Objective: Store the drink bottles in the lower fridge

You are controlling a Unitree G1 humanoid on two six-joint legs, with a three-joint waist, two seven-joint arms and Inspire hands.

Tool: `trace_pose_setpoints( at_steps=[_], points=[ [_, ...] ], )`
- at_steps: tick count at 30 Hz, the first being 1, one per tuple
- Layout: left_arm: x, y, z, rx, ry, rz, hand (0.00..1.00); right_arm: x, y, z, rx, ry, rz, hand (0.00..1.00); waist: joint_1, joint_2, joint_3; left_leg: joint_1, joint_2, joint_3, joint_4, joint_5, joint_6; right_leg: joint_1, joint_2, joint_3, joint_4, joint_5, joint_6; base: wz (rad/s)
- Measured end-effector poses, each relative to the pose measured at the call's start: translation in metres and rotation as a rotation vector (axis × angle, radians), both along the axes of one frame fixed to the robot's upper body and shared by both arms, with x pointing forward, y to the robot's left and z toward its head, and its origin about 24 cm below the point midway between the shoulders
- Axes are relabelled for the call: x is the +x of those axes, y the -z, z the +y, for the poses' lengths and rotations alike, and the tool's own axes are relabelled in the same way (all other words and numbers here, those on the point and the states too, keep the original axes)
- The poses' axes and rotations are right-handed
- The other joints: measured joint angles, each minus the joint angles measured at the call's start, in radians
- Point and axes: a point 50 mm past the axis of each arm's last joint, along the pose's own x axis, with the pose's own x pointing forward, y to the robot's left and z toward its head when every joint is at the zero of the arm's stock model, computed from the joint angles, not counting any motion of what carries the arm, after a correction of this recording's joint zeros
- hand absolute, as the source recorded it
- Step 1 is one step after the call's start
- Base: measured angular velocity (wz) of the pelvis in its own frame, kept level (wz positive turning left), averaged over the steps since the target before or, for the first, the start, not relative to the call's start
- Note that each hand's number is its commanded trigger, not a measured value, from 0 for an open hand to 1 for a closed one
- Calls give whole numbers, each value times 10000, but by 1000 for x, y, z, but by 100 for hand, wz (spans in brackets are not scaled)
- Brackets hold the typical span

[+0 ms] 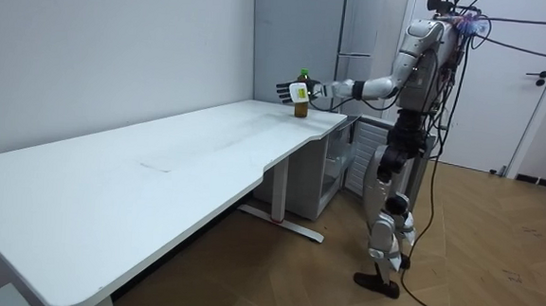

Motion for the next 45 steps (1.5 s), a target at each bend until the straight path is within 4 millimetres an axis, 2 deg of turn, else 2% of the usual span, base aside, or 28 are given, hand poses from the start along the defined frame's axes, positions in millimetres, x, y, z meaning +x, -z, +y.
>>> trace_pose_setpoints(
  at_steps=[4,5,6,7,10,16,32,45],
  points=[
    [3,6,4,-36,-200,340,0,1,0,0,35,-5,52,0,2,-36,-16,47,8,30,14,1,-1,-24,4,2,143,0,0,0],
    [4,7,4,-36,-214,380,3,1,0,0,39,2,52,0,1,-42,-19,48,8,31,22,1,-1,-22,3,1,154,0,0,0],
    [4,6,5,-12,-231,388,40,1,0,0,50,0,55,0,-3,-59,-31,41,5,36,27,1,-1,-25,1,3,160,0,0,0],
    [5,6,6,25,-235,367,100,0,0,0,70,1,73,0,-4,-76,-43,40,7,38,28,1,-1,-31,0,7,172,0,0,0],
    [5,5,8,80,-253,342,100,-1,0,1,159,1,139,0,-4,-102,-93,45,19,41,19,1,-1,-18,13,8,200,4,-6,0],
    [5,4,9,162,-229,341,100,-1,0,0,206,-15,121,0,-8,-74,-119,47,22,82,24,5,-8,-20,16,11,194,7,-10,0],
    [3,11,12,283,-89,1189,100,1,-1,-1,215,95,-20,0,-107,35,-66,-17,27,148,29,6,-9,-61,8,43,154,6,-10,-1],
    [9,4,10,308,12,943,100,6,-2,-2,60,76,-120,0,-240,187,-44,-123,30,169,55,6,-8,-238,10,70,146,10,-10,0]
  ],
)
